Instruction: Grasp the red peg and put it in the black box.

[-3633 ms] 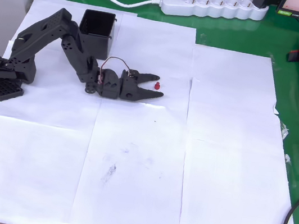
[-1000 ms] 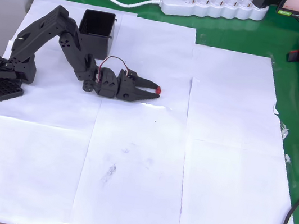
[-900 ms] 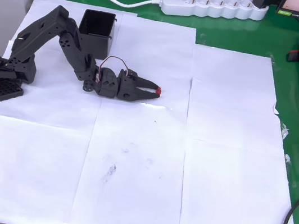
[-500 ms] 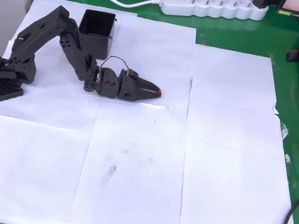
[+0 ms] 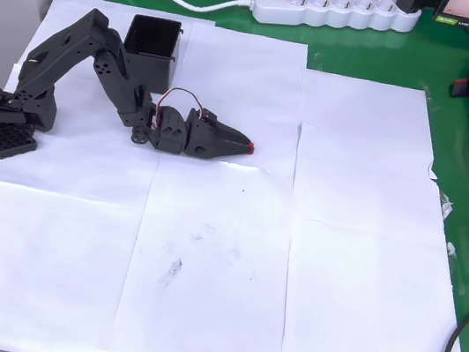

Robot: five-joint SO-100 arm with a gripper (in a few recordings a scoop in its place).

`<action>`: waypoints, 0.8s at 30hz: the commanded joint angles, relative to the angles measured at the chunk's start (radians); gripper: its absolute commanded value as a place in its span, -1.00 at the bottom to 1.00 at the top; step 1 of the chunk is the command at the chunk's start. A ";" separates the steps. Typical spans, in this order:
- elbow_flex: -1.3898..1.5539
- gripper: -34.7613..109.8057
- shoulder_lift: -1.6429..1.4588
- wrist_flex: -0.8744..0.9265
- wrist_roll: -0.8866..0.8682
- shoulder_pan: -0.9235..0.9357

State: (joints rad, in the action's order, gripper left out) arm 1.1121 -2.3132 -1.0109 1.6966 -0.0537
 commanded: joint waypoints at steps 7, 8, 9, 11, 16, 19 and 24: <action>0.087 -0.36 -0.031 0.115 -0.029 0.012; 0.089 -0.36 -0.029 0.124 -0.031 0.021; 0.086 -0.36 -0.029 0.117 -0.060 0.026; 0.075 -0.37 -0.023 0.106 -0.091 0.032; 0.055 -0.37 -0.011 0.084 -0.163 0.043; 0.046 -0.37 -0.012 0.060 -0.178 0.044; 0.029 -0.38 -0.015 0.034 -0.178 0.048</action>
State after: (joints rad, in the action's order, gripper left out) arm 1.1689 -2.3270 -0.9557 1.5125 -0.0092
